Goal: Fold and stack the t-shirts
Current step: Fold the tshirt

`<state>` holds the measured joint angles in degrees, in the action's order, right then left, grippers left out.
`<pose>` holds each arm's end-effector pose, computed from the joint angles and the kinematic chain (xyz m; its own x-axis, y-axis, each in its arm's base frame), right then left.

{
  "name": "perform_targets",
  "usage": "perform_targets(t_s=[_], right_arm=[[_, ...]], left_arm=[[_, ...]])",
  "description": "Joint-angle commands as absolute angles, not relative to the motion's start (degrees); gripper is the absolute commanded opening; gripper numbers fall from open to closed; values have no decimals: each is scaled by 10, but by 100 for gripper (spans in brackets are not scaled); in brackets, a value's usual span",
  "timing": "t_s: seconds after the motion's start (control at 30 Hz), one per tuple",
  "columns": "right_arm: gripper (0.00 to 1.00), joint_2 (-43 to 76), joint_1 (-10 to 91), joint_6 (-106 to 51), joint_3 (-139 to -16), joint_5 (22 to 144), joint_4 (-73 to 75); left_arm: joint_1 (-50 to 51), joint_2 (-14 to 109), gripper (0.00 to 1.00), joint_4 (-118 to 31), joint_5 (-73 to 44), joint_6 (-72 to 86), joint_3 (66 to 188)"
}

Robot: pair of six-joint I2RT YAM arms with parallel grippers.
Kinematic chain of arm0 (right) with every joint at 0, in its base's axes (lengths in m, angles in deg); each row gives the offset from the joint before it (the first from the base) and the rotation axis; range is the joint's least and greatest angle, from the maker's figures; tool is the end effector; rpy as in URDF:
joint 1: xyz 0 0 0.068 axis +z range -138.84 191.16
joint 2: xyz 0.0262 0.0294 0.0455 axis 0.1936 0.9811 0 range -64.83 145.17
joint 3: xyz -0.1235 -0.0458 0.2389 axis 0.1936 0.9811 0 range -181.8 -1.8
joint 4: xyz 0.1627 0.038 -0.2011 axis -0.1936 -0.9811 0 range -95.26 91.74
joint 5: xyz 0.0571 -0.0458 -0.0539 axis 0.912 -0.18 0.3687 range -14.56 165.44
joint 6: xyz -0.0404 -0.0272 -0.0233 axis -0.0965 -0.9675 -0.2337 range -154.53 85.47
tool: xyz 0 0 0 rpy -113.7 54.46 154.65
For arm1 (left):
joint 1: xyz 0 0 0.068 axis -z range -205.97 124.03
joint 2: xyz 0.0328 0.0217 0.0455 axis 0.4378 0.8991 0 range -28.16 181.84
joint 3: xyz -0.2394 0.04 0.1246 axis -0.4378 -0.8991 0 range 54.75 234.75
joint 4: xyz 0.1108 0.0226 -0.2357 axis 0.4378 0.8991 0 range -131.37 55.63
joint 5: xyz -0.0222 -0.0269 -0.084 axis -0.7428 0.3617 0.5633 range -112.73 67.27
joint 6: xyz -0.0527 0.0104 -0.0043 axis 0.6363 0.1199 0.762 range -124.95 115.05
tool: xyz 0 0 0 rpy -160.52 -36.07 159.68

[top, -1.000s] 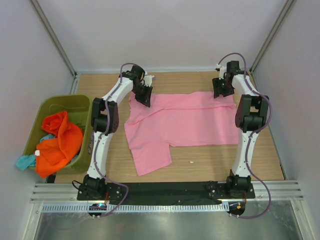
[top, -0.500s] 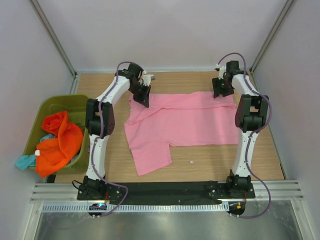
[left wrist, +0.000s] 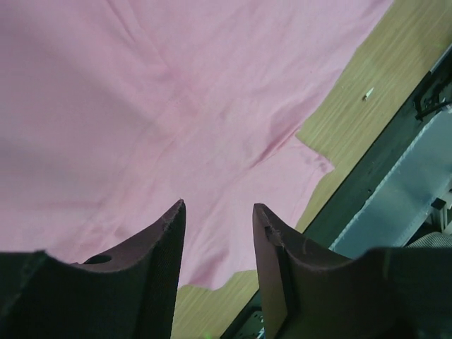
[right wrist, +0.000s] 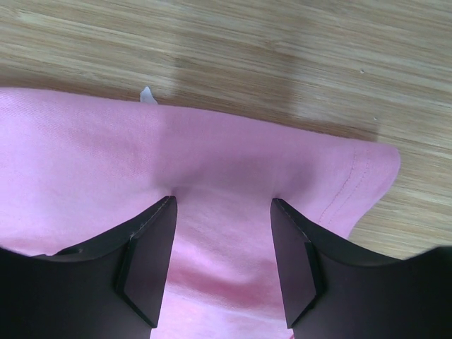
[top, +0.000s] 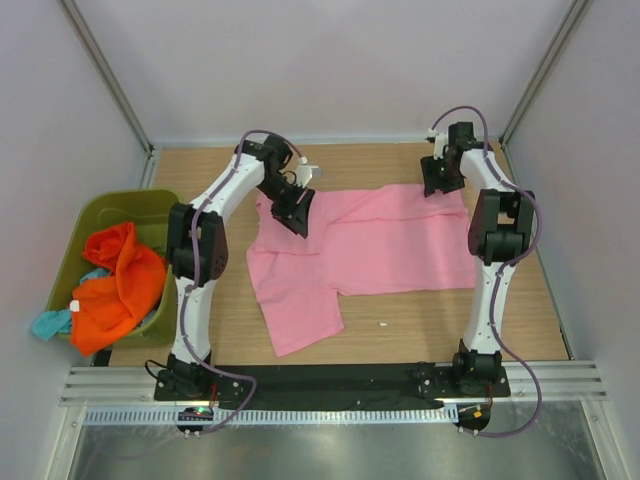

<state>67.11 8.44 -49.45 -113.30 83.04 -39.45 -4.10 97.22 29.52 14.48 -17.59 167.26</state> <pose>0.4985 -0.0190 0.1843 -0.8452 -0.2153 -0.4892 -0.2415 0.9704 -0.0099 0.3968 -0.1824 0.2309 -0.8219 0.5177 -0.2375 0.5508 0.6163 -0.5629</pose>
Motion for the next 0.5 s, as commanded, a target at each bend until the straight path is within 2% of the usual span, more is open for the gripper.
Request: perform_targets(t_s=[0.0, 0.2, 0.47], right_arm=[[61, 652, 88, -500, -1138, 822, -381], [61, 654, 87, -501, -1133, 813, -378], [62, 662, 80, -488, -1140, 796, -373]], left_arm=[[-64, 975, 45, 291, 137, -171, 1735], [-108, 1037, 45, 238, 94, -132, 1780], [-117, 1118, 45, 216, 44, -99, 1844]])
